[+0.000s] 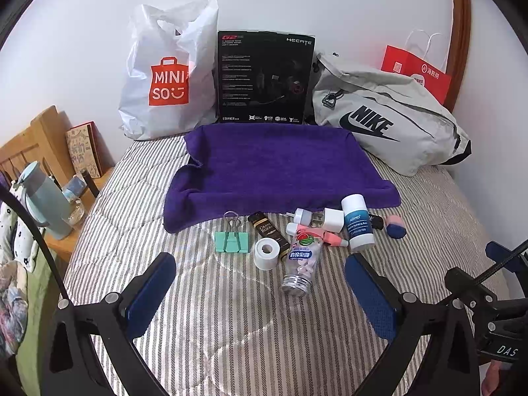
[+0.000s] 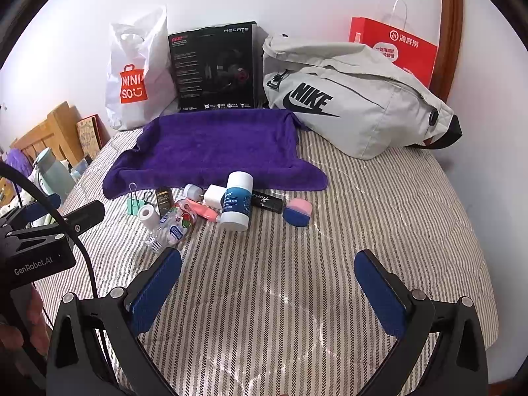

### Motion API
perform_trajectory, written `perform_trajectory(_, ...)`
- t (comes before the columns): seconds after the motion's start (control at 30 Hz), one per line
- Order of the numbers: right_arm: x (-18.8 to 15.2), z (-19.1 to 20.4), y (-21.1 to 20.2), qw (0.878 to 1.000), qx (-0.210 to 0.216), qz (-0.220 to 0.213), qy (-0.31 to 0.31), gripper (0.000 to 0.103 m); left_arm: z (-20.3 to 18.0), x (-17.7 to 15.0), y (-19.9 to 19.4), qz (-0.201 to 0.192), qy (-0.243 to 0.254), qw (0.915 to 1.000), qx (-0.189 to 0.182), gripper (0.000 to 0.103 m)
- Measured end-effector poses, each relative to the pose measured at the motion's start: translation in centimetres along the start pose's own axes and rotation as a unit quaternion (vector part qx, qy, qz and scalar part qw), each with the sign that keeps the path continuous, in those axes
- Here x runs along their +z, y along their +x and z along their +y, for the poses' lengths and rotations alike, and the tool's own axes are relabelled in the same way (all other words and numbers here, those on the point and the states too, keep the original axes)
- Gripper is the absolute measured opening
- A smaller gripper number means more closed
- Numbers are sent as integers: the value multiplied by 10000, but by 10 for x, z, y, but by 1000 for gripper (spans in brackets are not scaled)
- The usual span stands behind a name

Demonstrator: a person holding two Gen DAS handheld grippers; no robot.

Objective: Organize rigid objects

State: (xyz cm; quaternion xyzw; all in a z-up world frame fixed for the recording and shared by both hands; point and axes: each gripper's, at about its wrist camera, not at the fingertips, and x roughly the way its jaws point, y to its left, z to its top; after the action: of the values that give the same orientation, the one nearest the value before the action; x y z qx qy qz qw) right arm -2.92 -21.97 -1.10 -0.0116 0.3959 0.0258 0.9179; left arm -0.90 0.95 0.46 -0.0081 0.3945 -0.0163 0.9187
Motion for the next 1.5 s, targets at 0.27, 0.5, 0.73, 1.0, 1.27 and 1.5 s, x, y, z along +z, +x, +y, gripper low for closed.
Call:
perform_trajectory(0.27, -1, -1, -1, 10000, -5, -30, 6, 103, 1, 1, -1, -5, 18, 10000, 42, 103)
perform_trajectory(0.5, -1, 0, -4, 10000, 26, -60, -8, 103, 0, 1, -2, -21, 13, 10000, 41, 103)
perform_trajectory(0.73, 0, 1, -5, 10000, 26, -48, -20, 103, 0, 2, -2, -23, 40, 10000, 83, 103)
perform_trajectory(1.0, -1, 1, -6, 10000, 30, -60, 6, 103, 0, 1, 0, 12, 47, 10000, 74, 103)
perform_trajectory(1.27, -1, 1, -6, 10000, 24, -52, 18, 103, -1, -1, 1, 23, 53, 9999, 99, 103)
perform_trajectory(1.5, -1, 1, -7, 10000, 4, -74, 3, 103, -1, 0, 1, 13, 62, 9999, 117, 103)
